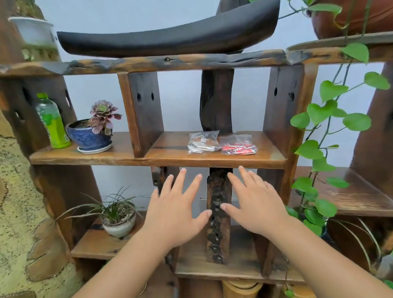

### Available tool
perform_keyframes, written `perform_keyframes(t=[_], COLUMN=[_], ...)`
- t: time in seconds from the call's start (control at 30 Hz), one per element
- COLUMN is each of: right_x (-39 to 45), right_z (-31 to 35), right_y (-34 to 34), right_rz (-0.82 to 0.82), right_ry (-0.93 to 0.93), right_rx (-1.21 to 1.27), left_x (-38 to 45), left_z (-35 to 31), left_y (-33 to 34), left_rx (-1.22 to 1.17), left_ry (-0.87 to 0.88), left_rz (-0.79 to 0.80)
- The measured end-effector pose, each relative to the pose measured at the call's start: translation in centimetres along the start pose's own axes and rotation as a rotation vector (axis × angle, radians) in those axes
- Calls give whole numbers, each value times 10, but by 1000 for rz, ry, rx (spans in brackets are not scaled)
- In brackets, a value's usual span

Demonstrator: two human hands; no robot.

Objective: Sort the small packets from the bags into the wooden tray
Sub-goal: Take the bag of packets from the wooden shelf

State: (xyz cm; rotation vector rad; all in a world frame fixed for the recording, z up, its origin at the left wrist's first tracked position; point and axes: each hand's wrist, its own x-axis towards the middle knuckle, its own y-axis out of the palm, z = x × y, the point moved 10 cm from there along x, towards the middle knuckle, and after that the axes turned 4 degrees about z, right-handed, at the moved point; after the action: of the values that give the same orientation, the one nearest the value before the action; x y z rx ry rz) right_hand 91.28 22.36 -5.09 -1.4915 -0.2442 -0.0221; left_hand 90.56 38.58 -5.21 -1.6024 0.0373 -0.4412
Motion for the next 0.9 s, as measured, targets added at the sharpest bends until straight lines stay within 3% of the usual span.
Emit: perform_keyframes(t=[0.33, 0.57, 0.67, 0.8, 0.9], right_x=[92, 167, 197, 215, 219], right_z=[-46, -70, -93, -134, -145], right_y=[4, -4, -6, 24, 30], right_rz=[-1, -115, -191, -156, -189], right_ry=[26, 140, 279, 591, 709], right_rx=[-15, -7, 46, 334, 378], left_x=[102, 183, 218, 257, 280], left_z=[-4, 24, 31, 47, 62], left_y=[2, 24, 30, 53, 67], left_rx=[17, -31, -77, -191, -210], left_ry=[24, 5, 16, -40, -64], left_rz=[-30, 76, 69, 107, 145])
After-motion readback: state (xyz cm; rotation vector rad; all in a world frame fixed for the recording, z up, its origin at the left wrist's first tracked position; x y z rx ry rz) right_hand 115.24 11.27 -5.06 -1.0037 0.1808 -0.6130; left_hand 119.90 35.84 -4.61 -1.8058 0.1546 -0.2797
